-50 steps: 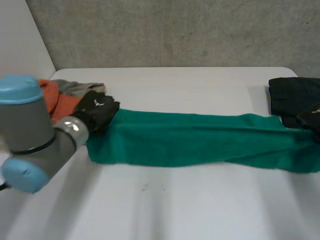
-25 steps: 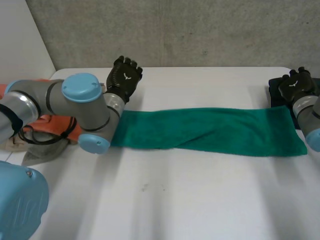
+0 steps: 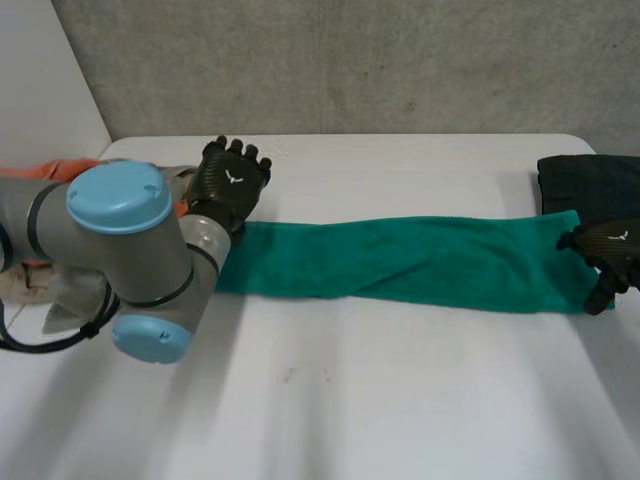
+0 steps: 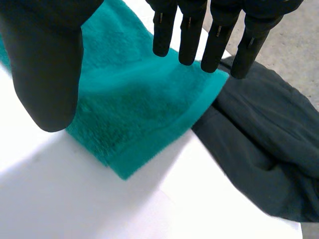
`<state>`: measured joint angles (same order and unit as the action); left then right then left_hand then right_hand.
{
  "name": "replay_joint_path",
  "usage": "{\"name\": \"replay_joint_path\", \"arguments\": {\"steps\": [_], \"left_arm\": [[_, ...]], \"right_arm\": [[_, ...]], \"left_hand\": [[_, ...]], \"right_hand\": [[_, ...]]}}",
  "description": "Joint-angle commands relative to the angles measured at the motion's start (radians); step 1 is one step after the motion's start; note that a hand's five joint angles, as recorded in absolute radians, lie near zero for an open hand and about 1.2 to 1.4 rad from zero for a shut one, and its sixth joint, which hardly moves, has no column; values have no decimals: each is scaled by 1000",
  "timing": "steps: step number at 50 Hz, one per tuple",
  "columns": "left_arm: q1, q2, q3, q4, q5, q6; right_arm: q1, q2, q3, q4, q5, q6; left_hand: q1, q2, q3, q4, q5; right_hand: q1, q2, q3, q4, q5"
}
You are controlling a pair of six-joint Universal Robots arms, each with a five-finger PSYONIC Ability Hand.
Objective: Fold the laundry.
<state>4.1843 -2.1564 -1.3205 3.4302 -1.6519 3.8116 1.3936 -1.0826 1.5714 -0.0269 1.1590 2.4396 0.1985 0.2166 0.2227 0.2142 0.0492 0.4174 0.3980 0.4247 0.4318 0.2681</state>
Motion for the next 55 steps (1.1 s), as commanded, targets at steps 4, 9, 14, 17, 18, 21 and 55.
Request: {"name": "replay_joint_path", "arguments": {"steps": [4,9,14,17,18,21,55], "left_arm": [[2,9,-28,0,15,-53],[7,49,-46,0,15,-55],[16,108,-84,0,15,-56],[25,145,-120,1,17,-56],[26,151,-126,1,17,-56],[28,181,-152,1,20,-58],[-10,236,-214,38,26,-121]], "right_arm": [[-21,112,-53,-125,18,-42],[-80,107,-68,-103,103,-99],[-218,40,-94,-99,177,-220],[-239,12,-102,-100,195,-325],[-240,7,-106,-100,203,-349],[-210,-6,-102,-110,223,-373],[822,78,-16,-407,130,-182]], "left_hand": [[-3,-21,-27,-18,-28],[-3,-21,-27,-18,-28],[-3,-21,-27,-18,-28],[-6,-24,-30,-21,-31],[-6,-24,-30,-21,-31],[-8,-27,-33,-24,-34],[-9,-27,-33,-24,-34]], "right_hand": [[977,997,970,963,952],[979,998,972,964,954],[979,998,972,964,954],[979,998,972,964,954],[979,998,972,964,954],[979,998,972,964,954],[-30,-10,-37,-44,-55]]}}
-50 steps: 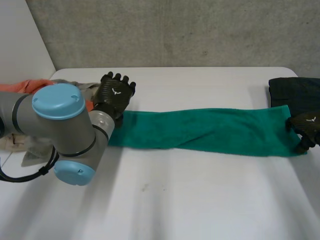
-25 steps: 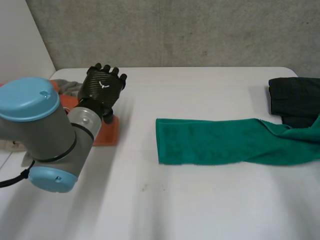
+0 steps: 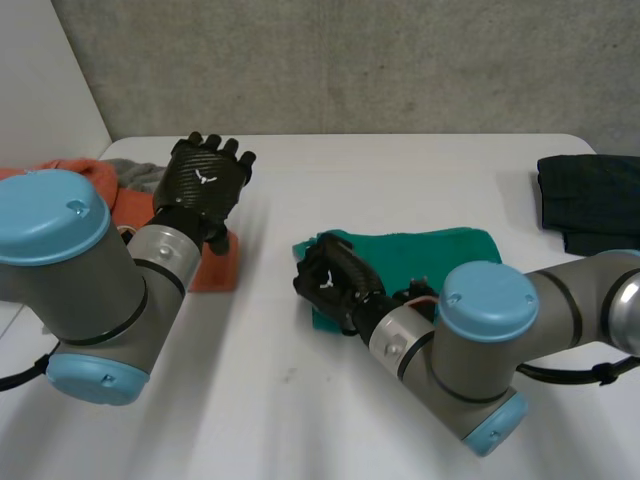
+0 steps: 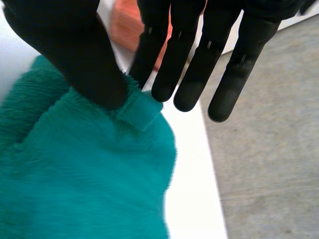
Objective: Fold the laundry.
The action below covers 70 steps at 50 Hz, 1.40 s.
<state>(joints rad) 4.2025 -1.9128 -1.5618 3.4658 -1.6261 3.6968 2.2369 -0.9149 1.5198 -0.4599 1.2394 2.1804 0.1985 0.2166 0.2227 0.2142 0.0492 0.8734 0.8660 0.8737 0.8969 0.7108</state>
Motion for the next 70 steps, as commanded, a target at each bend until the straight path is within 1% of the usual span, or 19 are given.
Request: {"name": "replay_joint_path", "arguments": {"steps": [1,3,8,12,14,17,23,26,30,32,34,41,49,50,53,56,60,65,70], "left_arm": [[-36,-9,34,4,0,-4],[-58,-18,54,18,0,-6],[-104,-57,100,38,0,-14],[-148,-112,147,38,0,-44],[-177,-158,181,36,0,-67],[-205,-221,224,32,0,-95],[-228,-298,262,26,-3,-109],[-237,-310,263,26,-3,-109],[-240,-305,256,21,-3,-110],[-240,-304,255,16,-3,-112],[-246,-301,253,15,-3,-112],[-265,-296,235,1,-5,-113],[-263,-250,190,-8,-5,-115],[-263,-244,184,-8,-3,-115],[-262,-235,180,-8,-5,-116],[-260,-229,172,-8,-5,-118],[-260,-226,163,-8,-5,-120],[-260,-221,154,-8,-1,-120],[-262,-221,152,-8,-1,-120]], "right_arm": [[-67,-158,62,23,49,144],[-124,-223,88,21,52,238],[-272,-347,152,58,58,549],[-339,-383,169,153,58,634],[-434,-389,180,252,46,621],[-497,-375,194,300,43,570],[-548,-276,195,300,40,477],[-572,-233,189,308,38,447],[-583,-220,191,313,26,443],[-586,-222,194,311,6,450],[-589,-225,198,308,0,450],[-651,-262,206,320,20,441],[-715,-332,214,345,57,352],[-714,-335,214,351,55,351],[-709,-338,221,377,57,375],[-697,-349,229,418,48,412],[-663,-346,237,472,6,536],[-663,-341,261,455,-96,628],[-657,-280,255,379,-98,634]], "left_hand": [[-9,-27,-33,-24,-34],[-9,-27,-33,-24,-34],[-6,-24,-30,-21,-31],[-3,-21,-27,-18,-28],[0,-18,-24,-15,-25],[0,-18,-24,-15,-25],[3,-15,-21,-12,-22],[3,-15,-21,-12,-22],[3,-15,-21,-12,-22],[3,-15,-21,-12,-22],[3,-15,-21,-12,-22],[3,-15,-21,-12,-22],[3,-15,-21,-12,-22],[3,-15,-21,-12,-22],[3,-15,-21,-12,-22],[3,-15,-21,-12,-22],[3,-15,-21,-12,-22],[3,-15,-21,-12,-22],[3,-15,-21,-12,-22]], "right_hand": [[-591,-583,-591,-614,-603],[-688,-681,-688,-712,-700],[-699,-691,-699,-722,-711],[-694,-687,-695,-718,-707],[-656,-649,-657,-680,-668],[-569,-561,-569,-592,-581],[-413,-405,-413,-436,-425],[-257,-250,-258,-281,-269],[45,52,44,21,33],[372,379,372,349,360],[522,529,522,498,510],[523,530,523,499,511],[523,530,523,499,511],[443,450,442,419,431],[-293,-285,-293,-316,-305],[-304,-296,-304,-327,-316],[-368,-361,-369,-392,-381],[-366,-358,-366,-389,-378],[-272,-265,-272,-296,-284]]}}
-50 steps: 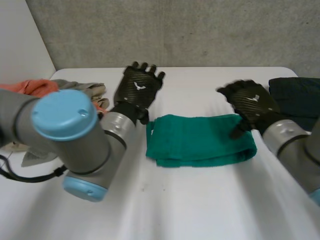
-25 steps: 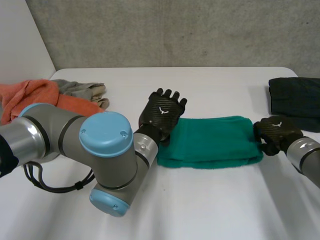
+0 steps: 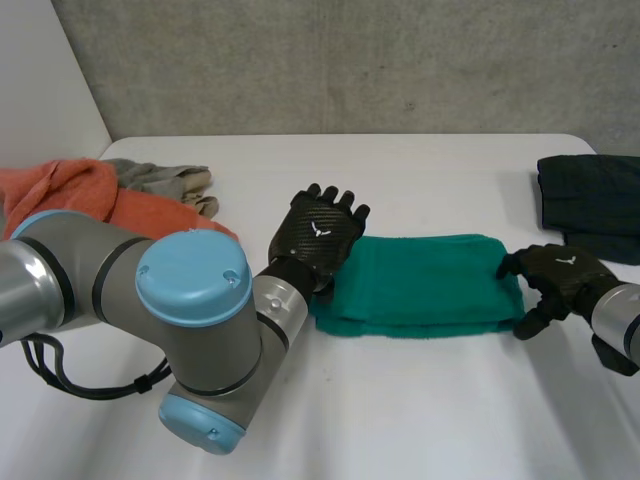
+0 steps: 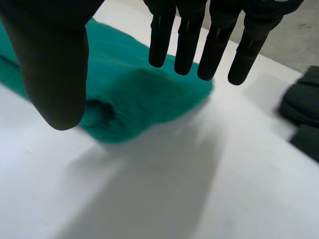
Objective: Fold the laundry.
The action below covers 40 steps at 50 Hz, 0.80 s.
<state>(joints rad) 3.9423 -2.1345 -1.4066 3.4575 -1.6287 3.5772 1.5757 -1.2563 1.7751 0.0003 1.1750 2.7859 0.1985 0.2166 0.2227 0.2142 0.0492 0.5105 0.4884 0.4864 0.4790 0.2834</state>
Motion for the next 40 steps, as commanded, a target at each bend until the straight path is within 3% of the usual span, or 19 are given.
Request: {"name": "replay_joint_path", "arguments": {"steps": [1,6,12,20,27,32,36,38,39,40], "left_arm": [[-2,1,-3,0,1,0],[-2,2,-6,-1,1,-6],[0,14,-18,-1,3,-31],[5,50,-28,0,3,-34],[8,82,-28,0,-2,-34],[55,122,-46,2,-5,-35],[86,134,-51,3,-5,-41],[87,134,-45,3,-5,-51],[87,133,-41,3,-5,-57],[90,133,-34,5,-3,-73]], "right_arm": [[4,73,-3,-94,-31,29],[3,113,-25,-129,14,18],[-2,91,-20,-147,132,-71],[10,-6,-11,-147,173,-437],[329,4,-68,-255,163,-508],[547,92,-31,-419,120,-548],[607,127,-5,-447,65,-603],[606,124,-10,-444,63,-592],[606,123,-11,-445,66,-557],[607,123,-10,-447,66,-540]], "left_hand": [[3,-15,-21,-12,-22],[3,-15,-21,-12,-22],[3,-15,-21,-12,-22],[0,-18,-24,-15,-25],[-6,-24,-30,-21,-31],[-6,-24,-30,-21,-31],[-3,-21,-27,-18,-28],[-3,-21,-27,-18,-28],[-3,-21,-27,-18,-28],[-3,-21,-27,-18,-28]], "right_hand": [[138,160,162,169,190],[884,906,908,916,937],[886,908,910,917,938],[886,908,910,917,938],[886,908,910,917,938],[886,908,910,917,938],[886,908,910,917,938],[452,474,476,484,505],[48,70,72,80,101],[-25,-3,-1,6,27]]}}
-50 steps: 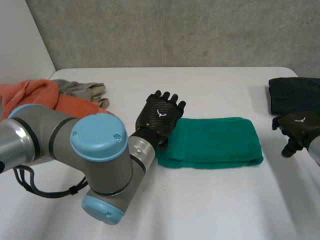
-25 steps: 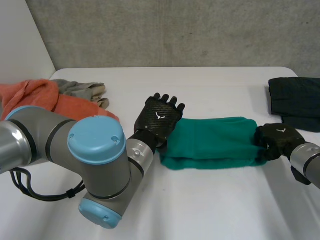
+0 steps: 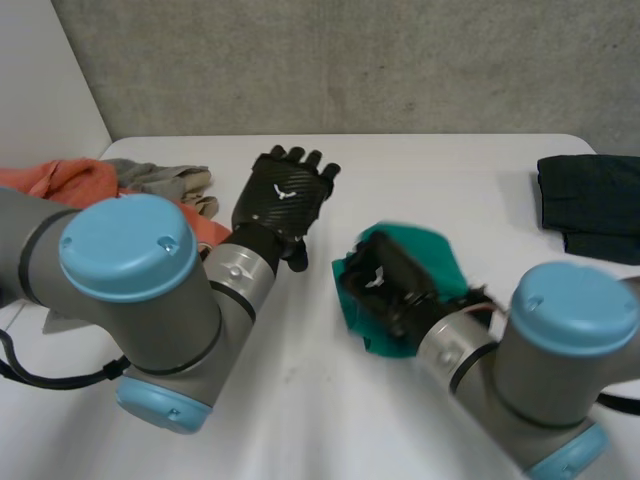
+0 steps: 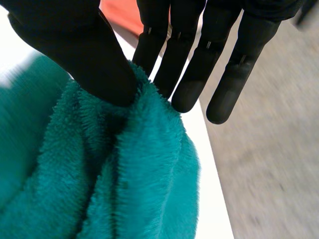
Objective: Fold the laundry.
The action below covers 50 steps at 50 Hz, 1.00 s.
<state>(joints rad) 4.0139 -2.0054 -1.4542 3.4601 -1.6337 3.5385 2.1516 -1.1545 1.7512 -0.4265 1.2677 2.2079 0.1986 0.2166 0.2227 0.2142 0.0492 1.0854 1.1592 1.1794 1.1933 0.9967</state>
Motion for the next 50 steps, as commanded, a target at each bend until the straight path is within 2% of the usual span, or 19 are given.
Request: {"name": "replay_joint_path", "arguments": {"steps": [1,3,6,7,11,14,18,22,27,34,43,47,50], "left_arm": [[19,4,20,2,2,-44],[17,-1,37,2,3,-67],[13,-22,93,-4,6,-118],[8,-35,110,-6,8,-130],[-22,-111,216,-48,12,-188],[-58,-176,319,-113,44,-229],[-87,-289,454,-219,78,-294],[-105,-400,581,-323,75,-325],[-111,-504,692,-449,19,-322],[-122,-533,690,-533,-67,-310],[-125,-535,675,-587,-84,-188],[-125,-535,681,-588,-80,-127],[-130,-529,681,-590,-78,-104]], "right_arm": [[28,18,14,-21,-24,70],[-2,-26,11,-11,-11,206],[-96,-122,22,2,-8,390],[-160,-175,24,12,-8,526],[-292,-234,-1,102,-21,836],[-369,-241,-53,214,-28,938],[-417,-180,-136,356,-37,937],[-415,-32,-252,469,-59,889],[-417,90,-341,549,-93,831],[-386,220,-412,598,-136,797],[-369,268,-437,601,-117,626],[-371,257,-434,608,-67,529],[-369,243,-432,606,-42,512]], "left_hand": [[-3,-21,-27,-18,-28],[0,-18,-24,-15,-25],[3,-15,-21,-12,-22],[3,-15,-21,-12,-22],[3,-15,-21,-12,-22],[12,-6,-12,-4,-13],[15,-3,-9,-1,-10],[24,6,0,8,-1],[30,12,6,14,4],[30,12,6,14,4],[30,12,6,14,4],[30,12,6,14,4],[27,9,3,11,2]], "right_hand": [[-703,-777,-797,-811,-789],[-911,-985,-1005,-1019,-997],[-911,-985,-1005,-1019,-997],[-911,-985,-1005,-1019,-997],[-911,-985,-1005,-1019,-997],[-911,-985,-1005,-1019,-997],[-911,-985,-1005,-1019,-997],[-911,-985,-1005,-1019,-997],[-911,-985,-1005,-1019,-997],[-911,-985,-1005,-1019,-997],[-911,-985,-1005,-1019,-997],[-911,-985,-1005,-1019,-997],[-911,-985,-1005,-1019,-997]]}}
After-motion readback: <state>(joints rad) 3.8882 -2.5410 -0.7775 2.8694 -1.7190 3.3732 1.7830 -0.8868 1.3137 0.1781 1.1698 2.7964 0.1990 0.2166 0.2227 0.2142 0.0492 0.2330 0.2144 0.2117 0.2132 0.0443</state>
